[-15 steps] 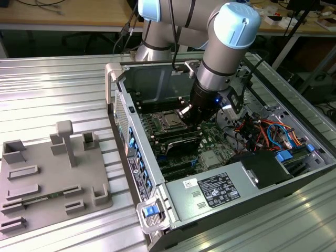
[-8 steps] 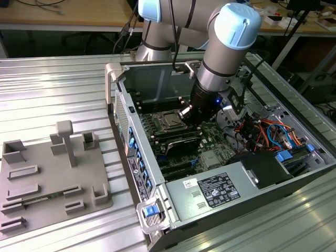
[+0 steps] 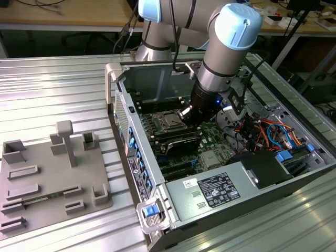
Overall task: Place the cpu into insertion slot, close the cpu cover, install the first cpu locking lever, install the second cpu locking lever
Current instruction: 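Install the second cpu locking lever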
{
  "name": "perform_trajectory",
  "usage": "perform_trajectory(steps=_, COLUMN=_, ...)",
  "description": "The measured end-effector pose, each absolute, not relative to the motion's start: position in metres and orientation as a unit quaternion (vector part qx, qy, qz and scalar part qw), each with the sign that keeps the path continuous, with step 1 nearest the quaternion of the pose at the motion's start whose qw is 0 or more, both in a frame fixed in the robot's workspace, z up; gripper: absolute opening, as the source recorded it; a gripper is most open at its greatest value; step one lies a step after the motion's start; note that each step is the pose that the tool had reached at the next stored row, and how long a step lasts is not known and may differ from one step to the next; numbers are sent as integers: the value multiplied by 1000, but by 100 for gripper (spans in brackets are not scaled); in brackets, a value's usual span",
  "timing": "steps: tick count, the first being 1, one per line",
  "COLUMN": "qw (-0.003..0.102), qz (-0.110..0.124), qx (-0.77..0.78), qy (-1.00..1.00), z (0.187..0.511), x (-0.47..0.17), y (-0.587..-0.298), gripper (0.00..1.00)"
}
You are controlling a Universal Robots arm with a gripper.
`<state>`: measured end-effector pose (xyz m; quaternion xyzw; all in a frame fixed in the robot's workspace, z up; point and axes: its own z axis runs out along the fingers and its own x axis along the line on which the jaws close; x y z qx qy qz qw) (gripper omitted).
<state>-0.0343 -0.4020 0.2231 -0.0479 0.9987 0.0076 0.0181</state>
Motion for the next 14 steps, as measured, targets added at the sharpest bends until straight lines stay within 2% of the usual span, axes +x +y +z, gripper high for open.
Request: perform_trajectory(steps=14, qw=18, qz=8, qx=-48, qy=999, z=226, x=-34, y=-398, gripper=11)
